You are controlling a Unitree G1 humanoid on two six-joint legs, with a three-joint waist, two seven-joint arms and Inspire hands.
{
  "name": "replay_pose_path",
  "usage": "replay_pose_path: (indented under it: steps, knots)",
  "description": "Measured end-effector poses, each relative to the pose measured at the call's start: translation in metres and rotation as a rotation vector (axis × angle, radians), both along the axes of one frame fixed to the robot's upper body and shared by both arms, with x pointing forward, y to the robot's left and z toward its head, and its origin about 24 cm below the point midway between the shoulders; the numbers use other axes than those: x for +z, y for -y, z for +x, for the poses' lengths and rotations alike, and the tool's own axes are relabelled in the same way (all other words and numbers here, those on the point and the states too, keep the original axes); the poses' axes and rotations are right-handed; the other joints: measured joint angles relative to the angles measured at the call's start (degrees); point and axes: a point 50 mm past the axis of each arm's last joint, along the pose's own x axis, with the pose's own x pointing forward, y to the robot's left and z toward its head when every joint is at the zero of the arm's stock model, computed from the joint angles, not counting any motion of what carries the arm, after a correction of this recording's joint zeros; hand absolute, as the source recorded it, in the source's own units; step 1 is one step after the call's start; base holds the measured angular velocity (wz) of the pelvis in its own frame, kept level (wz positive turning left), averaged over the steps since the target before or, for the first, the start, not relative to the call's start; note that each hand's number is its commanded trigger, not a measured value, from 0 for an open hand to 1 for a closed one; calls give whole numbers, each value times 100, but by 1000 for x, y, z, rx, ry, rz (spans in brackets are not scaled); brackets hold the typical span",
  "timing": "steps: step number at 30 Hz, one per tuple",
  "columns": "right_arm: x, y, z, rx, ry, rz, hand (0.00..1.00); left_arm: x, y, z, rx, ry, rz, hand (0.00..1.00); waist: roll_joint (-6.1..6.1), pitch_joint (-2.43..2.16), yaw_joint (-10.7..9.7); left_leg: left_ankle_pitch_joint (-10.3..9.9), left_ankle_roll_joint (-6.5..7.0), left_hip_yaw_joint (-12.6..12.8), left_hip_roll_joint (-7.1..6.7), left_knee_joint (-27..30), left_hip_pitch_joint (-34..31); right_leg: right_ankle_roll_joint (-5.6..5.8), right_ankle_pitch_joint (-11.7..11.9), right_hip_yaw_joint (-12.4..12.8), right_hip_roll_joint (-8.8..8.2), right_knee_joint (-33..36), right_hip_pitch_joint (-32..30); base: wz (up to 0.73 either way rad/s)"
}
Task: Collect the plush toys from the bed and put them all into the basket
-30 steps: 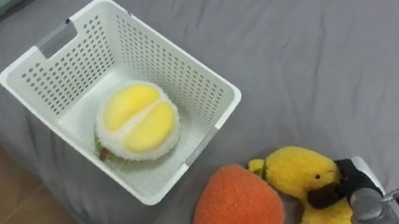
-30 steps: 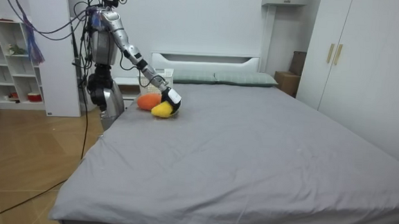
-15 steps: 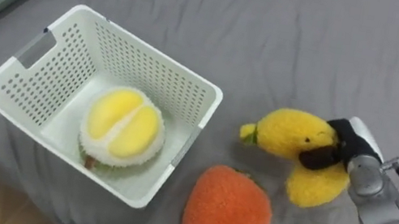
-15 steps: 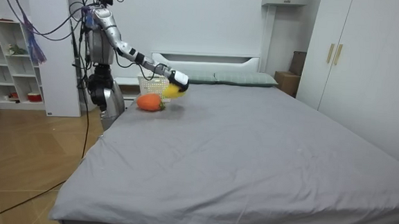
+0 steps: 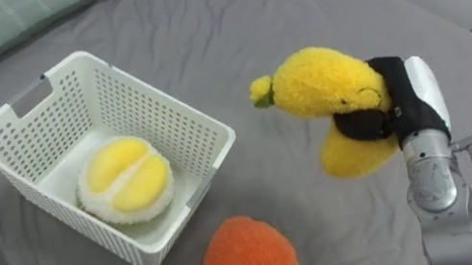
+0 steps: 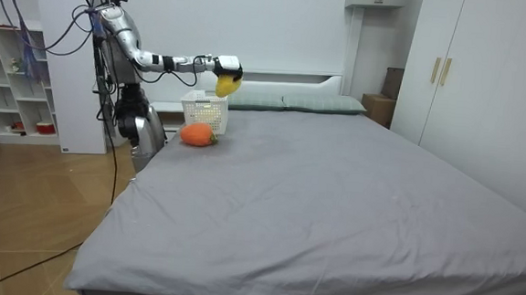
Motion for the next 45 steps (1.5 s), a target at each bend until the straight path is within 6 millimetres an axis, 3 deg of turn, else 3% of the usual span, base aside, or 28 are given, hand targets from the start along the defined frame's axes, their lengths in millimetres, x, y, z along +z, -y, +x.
replay_pose_path:
  steps: [5, 12, 18, 20, 22, 23, 24, 26, 31, 32, 33, 38, 45]
  knots:
    - [22, -13, -2, 61, 74, 0, 100, 0, 2, 1, -9, 2, 2, 0, 7, 8, 38, 25, -1, 1, -5, -11, 5, 0, 0, 105, 11, -2, 16, 0]
    - [26, -21, -4, 84, 53, -41, 100, 0, 1, 1, -9, 0, 6, 0, -58, 36, 221, 22, 4, -41, -10, -47, -13, 0, 0, 92, 9, -6, 1, 1]
    - [39, -36, -8, 135, 88, -55, 100, 1, -2, 2, -29, -3, 20, 0, -129, 63, 356, 26, 5, -178, -37, -2, -97, 1, 0, -130, -5, -21, 8, 13]
    - [40, -44, -9, 158, 97, -59, 99, 1, -1, 3, -32, -4, 19, 0, -142, 64, 497, 26, 5, -195, -42, 16, -81, 2, 1, -170, -7, -50, 48, 7]
    - [38, -52, -10, 179, 88, -72, 93, 0, -1, -1, -28, -12, 19, 0, -151, 64, 537, 25, 6, -256, -63, 28, -83, 3, 2, -207, -12, -96, 96, 16]
    - [36, -57, -10, 194, 75, -67, 79, 0, -1, -2, -23, -16, 17, 0, -146, 67, 557, 24, 5, -316, -78, 56, -100, 3, 1, -226, -14, -98, 110, 20]
    - [35, -59, -10, 199, 68, -62, 73, 0, -1, -3, -19, -17, 16, 0, -143, 71, 569, 24, 5, -341, -86, 69, -106, 3, 1, -241, -17, -99, 120, 19]
    - [33, -63, -10, 209, 46, -63, 67, -1, 1, -4, -10, -18, 9, 0, -115, 89, 627, 17, 11, -429, -120, 111, -115, 4, 1, -340, -34, -98, 162, 22]
    - [31, -66, -10, 197, 18, -50, 48, -1, 3, -6, 0, -32, -1, 0, -122, 84, 756, 50, 4, -700, -200, 196, -229, 6, 0, -522, -62, -95, 182, 31]
    - [30, -67, -10, 196, 9, -47, 11, -1, 4, -5, -23, -33, 0, 0, -122, 83, 796, 74, 5, -778, -226, 196, -234, 7, -1, -517, -68, -96, 189, 33]
    - [30, -67, -10, 198, 6, -48, 0, 0, 4, -4, -33, -32, 1, 0, -123, 83, 807, 90, 3, -820, -238, 194, -231, 7, -1, -513, -72, -96, 194, 31]
    - [26, -74, -10, 207, -17, -33, 0, 0, 5, -1, -80, -40, 6, 0, -132, 81, 1090, 158, -9, -992, -297, 186, -206, 19, -7, -522, -89, -108, 269, 18]
    - [24, -80, -12, 232, -31, -31, 0, 1, 6, -3, -94, -44, 10, 0, -136, 78, 1114, 188, -14, -1106, -341, 188, -205, 48, -23, -509, -106, -86, 302, 11]
